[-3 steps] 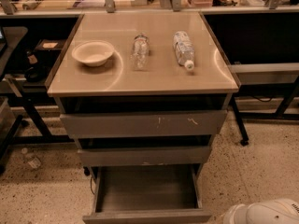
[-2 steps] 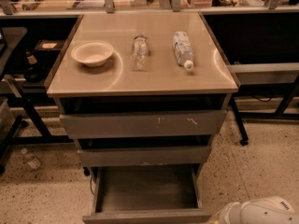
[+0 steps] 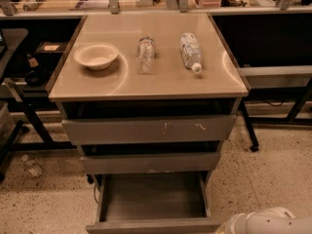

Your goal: Close bottom drawer

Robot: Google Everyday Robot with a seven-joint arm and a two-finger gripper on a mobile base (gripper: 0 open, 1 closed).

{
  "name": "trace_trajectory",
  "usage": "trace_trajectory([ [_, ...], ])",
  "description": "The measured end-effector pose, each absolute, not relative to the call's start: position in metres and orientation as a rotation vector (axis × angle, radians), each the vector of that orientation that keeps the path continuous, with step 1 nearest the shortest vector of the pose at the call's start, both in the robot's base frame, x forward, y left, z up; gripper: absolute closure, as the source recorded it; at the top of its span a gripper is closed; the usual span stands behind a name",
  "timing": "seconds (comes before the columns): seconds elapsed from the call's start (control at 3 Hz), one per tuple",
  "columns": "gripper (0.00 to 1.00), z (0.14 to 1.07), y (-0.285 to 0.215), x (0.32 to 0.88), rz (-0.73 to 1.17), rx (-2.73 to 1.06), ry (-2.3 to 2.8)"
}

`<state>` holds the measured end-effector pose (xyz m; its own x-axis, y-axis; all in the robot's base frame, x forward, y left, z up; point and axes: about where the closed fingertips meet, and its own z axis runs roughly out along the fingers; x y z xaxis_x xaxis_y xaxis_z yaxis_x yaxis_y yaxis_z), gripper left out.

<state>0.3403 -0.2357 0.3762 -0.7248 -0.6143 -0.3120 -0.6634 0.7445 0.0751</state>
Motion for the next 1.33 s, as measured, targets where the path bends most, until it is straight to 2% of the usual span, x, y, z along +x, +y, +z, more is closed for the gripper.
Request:
trace_trajectory([
  [0.67,1.0,0.31,-0.237,0.333,0.301,-0.973,2.715],
  [1.33,1.0,0.24,-0.212,0.335,0.383,-0.941,2.703],
])
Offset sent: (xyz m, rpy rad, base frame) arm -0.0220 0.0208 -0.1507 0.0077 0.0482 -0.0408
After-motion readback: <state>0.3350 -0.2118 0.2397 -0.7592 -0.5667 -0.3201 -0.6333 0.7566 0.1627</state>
